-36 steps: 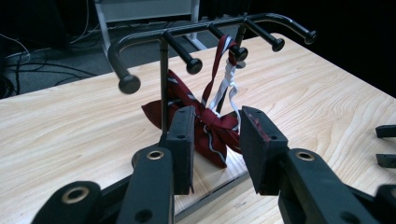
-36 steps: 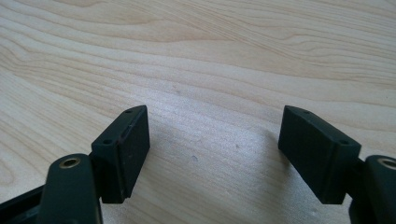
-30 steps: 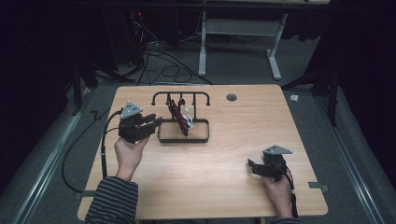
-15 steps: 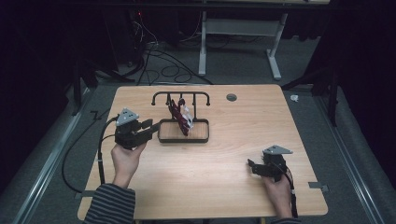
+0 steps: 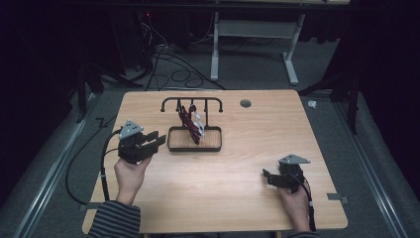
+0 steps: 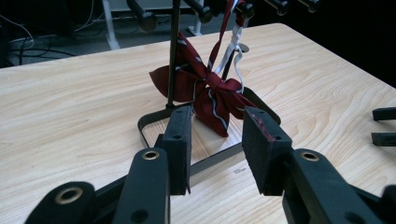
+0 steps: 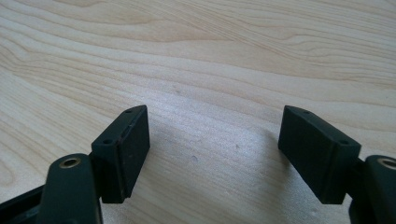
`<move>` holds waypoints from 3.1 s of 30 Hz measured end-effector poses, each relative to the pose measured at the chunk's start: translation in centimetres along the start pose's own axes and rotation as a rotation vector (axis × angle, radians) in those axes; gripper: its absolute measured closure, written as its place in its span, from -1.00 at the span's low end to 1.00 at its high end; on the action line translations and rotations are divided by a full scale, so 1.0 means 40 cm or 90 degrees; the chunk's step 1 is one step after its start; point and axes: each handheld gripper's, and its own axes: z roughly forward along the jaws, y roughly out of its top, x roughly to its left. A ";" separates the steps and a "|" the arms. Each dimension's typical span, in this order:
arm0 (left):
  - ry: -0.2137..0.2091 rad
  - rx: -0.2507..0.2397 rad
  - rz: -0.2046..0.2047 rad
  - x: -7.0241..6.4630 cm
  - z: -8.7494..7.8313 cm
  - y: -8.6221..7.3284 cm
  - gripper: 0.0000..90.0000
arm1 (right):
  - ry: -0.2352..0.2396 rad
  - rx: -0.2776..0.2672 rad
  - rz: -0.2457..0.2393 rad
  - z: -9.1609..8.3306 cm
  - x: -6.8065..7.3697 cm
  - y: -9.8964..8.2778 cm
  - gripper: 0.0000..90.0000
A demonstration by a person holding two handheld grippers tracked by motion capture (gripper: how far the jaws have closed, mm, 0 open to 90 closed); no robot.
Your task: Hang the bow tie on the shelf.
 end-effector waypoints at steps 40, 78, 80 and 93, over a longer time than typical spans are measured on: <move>-0.010 0.044 -0.027 -0.007 0.024 -0.121 0.38 | -0.001 0.000 0.000 0.000 0.000 0.000 -0.42; 0.000 0.086 -0.065 0.003 0.050 -0.225 0.36 | -0.001 0.000 0.000 0.000 0.000 0.000 -0.42; 0.002 0.091 -0.065 0.004 0.053 -0.230 0.36 | 0.000 0.000 0.000 0.000 0.000 0.000 -0.42; 0.017 0.113 -0.067 0.006 0.079 -0.261 0.33 | -0.001 0.000 0.000 0.000 0.000 0.000 -0.42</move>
